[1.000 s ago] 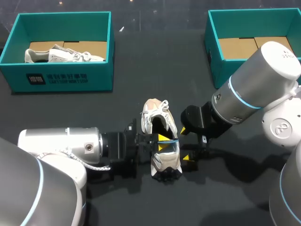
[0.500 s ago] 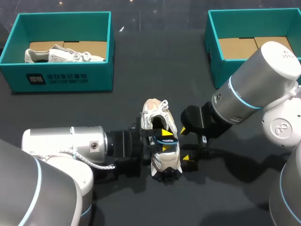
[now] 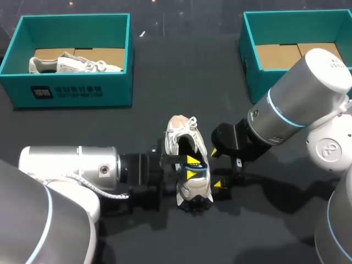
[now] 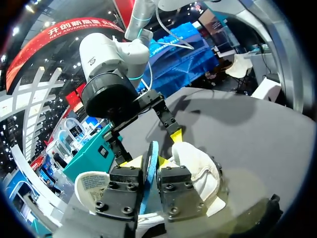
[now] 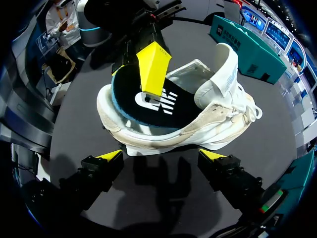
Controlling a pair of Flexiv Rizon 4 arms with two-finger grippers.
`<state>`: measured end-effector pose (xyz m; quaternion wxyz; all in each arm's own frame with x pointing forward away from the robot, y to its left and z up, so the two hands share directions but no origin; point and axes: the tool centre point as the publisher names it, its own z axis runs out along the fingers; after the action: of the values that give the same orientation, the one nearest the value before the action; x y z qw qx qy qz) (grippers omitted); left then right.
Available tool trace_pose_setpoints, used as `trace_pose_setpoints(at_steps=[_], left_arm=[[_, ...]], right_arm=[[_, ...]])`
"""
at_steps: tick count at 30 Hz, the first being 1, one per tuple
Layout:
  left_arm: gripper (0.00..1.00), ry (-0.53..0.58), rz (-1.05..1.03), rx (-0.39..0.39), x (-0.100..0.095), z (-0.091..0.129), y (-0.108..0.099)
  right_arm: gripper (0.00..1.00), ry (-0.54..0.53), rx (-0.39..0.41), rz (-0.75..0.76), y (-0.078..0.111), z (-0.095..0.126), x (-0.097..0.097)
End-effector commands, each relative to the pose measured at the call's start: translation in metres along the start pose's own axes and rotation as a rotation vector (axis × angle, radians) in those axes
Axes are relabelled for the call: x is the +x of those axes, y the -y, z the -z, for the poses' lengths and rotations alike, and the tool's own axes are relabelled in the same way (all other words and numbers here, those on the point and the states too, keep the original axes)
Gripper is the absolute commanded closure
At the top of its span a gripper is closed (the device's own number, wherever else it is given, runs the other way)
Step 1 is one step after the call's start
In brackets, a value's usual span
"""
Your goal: Take the shoe out of the shoebox, open the shoe tongue, remove and reinsert the insole, then place the shoe into the shoebox
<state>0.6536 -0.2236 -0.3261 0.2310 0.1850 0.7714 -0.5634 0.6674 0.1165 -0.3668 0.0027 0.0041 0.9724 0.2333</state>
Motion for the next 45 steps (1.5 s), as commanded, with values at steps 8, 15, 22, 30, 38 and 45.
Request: trace_pose_setpoints(at_steps=[8,15,22,30,38,45], left_arm=[[1.00,-0.025,-0.003,-0.084,-0.005,-0.021,-0.030],[0.86,-0.027,0.004,-0.078,-0.008,-0.017,-0.028],[0.67,-0.030,0.001,-0.036,-0.010,-0.003,-0.009],[0.76,-0.070,0.004,-0.016,-0.005,0.002,0.001],[1.00,-0.109,0.022,-0.051,0.000,-0.012,-0.013],[1.00,-0.103,0.021,-0.088,-0.001,-0.024,-0.026]], right_arm=[[0.00,0.003,0.002,-0.001,0.000,-0.001,0.001],[0.00,0.003,0.002,-0.001,0.000,-0.001,0.001],[0.00,0.003,0.002,-0.001,0.000,-0.001,0.001],[0.00,0.003,0.002,-0.001,0.000,-0.001,0.001],[0.00,0.003,0.002,-0.001,0.000,-0.001,0.001],[0.00,0.003,0.002,-0.001,0.000,-0.001,0.001]])
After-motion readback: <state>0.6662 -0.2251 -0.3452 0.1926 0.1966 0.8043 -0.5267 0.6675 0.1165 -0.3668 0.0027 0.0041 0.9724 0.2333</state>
